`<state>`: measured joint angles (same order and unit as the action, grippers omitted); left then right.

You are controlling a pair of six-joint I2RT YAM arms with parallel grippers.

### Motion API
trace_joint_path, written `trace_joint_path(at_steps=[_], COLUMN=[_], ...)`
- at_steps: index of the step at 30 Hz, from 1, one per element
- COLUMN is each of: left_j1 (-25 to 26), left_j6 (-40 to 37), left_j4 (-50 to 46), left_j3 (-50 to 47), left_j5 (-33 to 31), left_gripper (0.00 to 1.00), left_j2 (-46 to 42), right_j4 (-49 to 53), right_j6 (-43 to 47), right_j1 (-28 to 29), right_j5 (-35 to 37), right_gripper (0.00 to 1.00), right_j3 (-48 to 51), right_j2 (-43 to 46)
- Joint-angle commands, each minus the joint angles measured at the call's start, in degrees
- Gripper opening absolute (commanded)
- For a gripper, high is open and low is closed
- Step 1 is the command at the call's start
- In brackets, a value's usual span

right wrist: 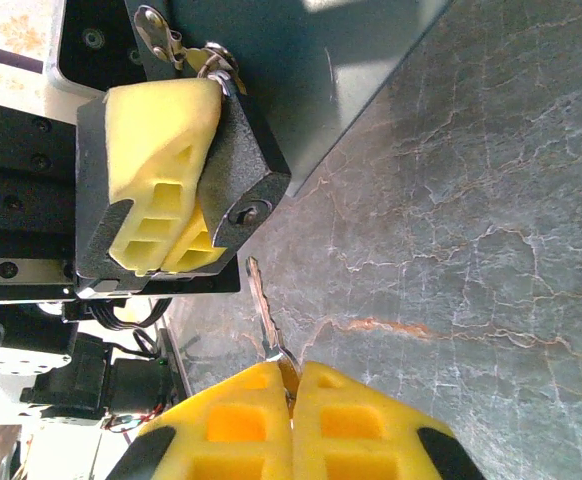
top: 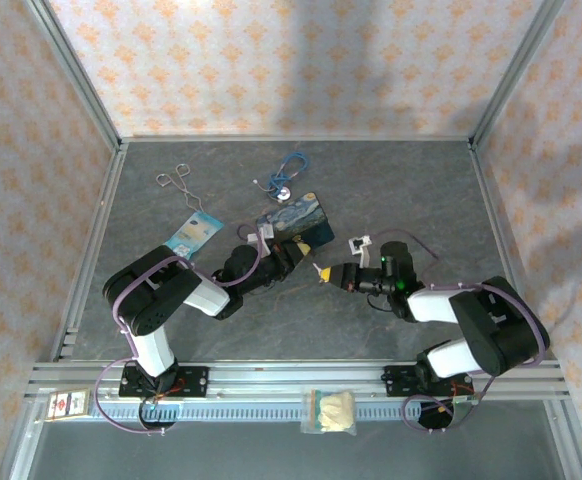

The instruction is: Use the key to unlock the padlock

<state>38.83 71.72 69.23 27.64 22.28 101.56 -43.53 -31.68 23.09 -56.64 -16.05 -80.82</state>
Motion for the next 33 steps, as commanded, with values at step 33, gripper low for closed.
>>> trace_joint_path(at_steps=[33], left_j1=[0.76], left_j6=[-0.38], left_j4=[3.75], left_j3=[1.71], left_j5=[1.68], left_gripper=[0.0], left_j2=[0.28], right_j4=[-6.68], right_j6=[0.77], right_j1=[-0.12], right_j5=[0.43], right_gripper=[0.0], right_j3=[-5.19], right_j2=[-4.23])
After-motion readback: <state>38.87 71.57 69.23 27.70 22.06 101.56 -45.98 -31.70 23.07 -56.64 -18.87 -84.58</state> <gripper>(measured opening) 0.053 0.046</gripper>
